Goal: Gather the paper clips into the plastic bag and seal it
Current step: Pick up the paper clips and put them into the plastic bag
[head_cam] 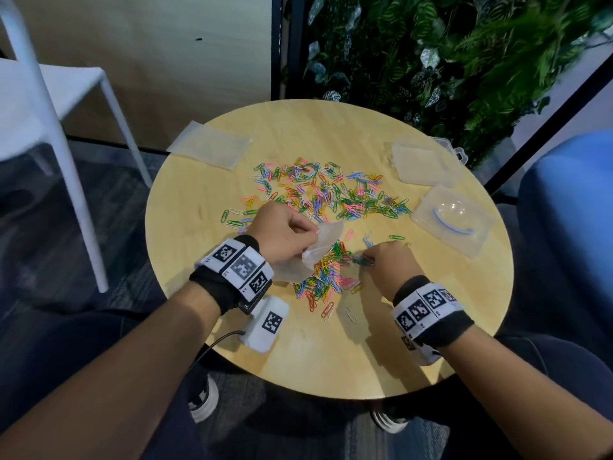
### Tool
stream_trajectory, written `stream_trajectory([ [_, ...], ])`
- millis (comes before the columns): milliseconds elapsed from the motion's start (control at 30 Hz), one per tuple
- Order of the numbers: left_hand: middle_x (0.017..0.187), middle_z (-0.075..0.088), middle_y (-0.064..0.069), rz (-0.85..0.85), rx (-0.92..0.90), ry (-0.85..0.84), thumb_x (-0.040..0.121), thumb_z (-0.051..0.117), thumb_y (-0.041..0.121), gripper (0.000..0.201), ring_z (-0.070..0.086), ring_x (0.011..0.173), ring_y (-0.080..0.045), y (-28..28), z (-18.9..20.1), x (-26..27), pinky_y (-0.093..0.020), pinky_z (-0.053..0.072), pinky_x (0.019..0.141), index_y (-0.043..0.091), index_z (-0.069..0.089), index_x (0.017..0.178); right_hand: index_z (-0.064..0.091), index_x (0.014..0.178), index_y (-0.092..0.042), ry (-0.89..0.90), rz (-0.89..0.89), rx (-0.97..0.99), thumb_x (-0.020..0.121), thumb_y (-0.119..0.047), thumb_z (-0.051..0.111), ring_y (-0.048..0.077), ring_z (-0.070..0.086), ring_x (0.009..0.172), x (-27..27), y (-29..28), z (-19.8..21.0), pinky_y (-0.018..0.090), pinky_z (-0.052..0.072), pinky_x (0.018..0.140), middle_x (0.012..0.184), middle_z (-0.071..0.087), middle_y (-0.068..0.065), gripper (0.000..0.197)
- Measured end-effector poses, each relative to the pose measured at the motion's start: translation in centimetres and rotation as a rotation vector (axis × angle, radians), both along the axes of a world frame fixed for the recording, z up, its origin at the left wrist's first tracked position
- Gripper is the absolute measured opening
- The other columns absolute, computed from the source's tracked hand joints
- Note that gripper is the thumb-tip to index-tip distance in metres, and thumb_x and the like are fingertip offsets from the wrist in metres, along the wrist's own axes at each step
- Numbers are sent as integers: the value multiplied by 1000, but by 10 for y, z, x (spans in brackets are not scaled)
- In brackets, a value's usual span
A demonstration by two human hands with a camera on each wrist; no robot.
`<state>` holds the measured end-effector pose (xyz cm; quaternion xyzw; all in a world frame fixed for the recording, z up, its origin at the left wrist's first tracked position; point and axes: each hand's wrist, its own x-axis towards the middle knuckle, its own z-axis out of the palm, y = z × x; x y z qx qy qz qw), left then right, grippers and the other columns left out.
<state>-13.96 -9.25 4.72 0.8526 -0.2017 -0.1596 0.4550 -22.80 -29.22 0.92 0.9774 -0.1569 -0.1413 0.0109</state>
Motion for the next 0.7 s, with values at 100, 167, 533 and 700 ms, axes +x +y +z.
stream_trajectory([
  [100, 72, 68, 14, -30, 14, 17, 77, 72, 9, 13, 59, 60, 6, -2, -2, -2, -3, 42, 54, 17, 80, 84, 73, 96, -10, 38, 24, -41, 91, -6, 53, 26, 61, 74, 3, 1, 1, 30, 47, 62, 85, 69, 11, 21],
  [167, 77, 71, 8, -29, 3, 24, 77, 72, 7, 13, 62, 65, 0, -2, -5, -3, -2, 43, 56, 15, 80, 85, 76, 93, -11, 43, 13, 10, 90, -12, 60, 25, 64, 77, 4, -7, 12, 30, 52, 66, 86, 72, 9, 16],
  [533, 59, 65, 10, 57, -36, 44, 83, 70, 12, 10, 58, 54, 2, -5, -10, -8, -11, 45, 60, 13, 80, 85, 68, 98, 12, -340, -456, 1375, 80, 3, 71, 16, 72, 70, 17, 16, 85, 20, 59, 67, 87, 72, 14, 20],
  [700, 60, 67, 5, 82, -94, 24, 83, 69, 10, 11, 61, 51, -1, -4, -5, -7, -18, 51, 62, 11, 79, 88, 68, 90, 9, -423, -539, 1483, 81, 5, 70, 17, 69, 68, 21, 42, 61, 19, 59, 66, 81, 69, 14, 10],
])
